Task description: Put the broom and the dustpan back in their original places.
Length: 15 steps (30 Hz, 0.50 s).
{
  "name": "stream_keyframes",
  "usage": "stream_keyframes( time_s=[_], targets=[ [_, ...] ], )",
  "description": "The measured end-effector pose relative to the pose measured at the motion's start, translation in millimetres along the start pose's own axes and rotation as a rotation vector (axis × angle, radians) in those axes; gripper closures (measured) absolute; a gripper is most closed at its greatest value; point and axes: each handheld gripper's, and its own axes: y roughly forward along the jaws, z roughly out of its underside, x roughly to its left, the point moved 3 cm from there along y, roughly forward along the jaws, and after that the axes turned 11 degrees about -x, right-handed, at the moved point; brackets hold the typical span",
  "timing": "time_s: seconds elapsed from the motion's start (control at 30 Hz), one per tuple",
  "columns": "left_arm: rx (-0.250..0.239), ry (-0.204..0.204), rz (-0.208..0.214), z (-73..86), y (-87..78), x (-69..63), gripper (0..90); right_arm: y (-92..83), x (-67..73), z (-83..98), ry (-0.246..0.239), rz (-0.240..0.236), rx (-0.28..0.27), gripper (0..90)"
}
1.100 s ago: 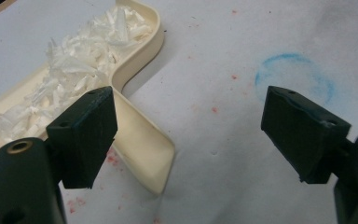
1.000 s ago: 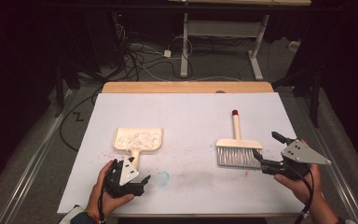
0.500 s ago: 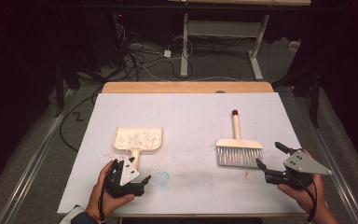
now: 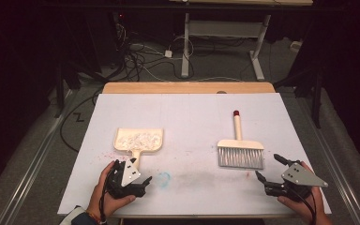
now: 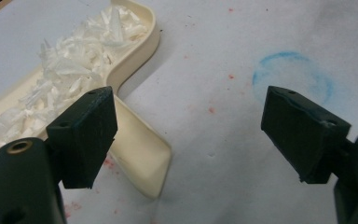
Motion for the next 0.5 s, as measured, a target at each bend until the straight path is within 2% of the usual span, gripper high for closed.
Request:
stream_keyframes(
  time_s=[0.13, 0.5],
  targets=[
    [-0.008, 0.007, -0.002, -0.1, -2.4, -0.5, 18.1, -1.0, 2.3, -4.3, -0.002, -0.004, -0.015, 17.4],
    [-0.01, 0.004, -0.005, 1.1, -3.7, 0.4, 18.1, 0.2, 5.9, -8.1, -0.015, -0.009, -0.011, 17.4]
  ],
)
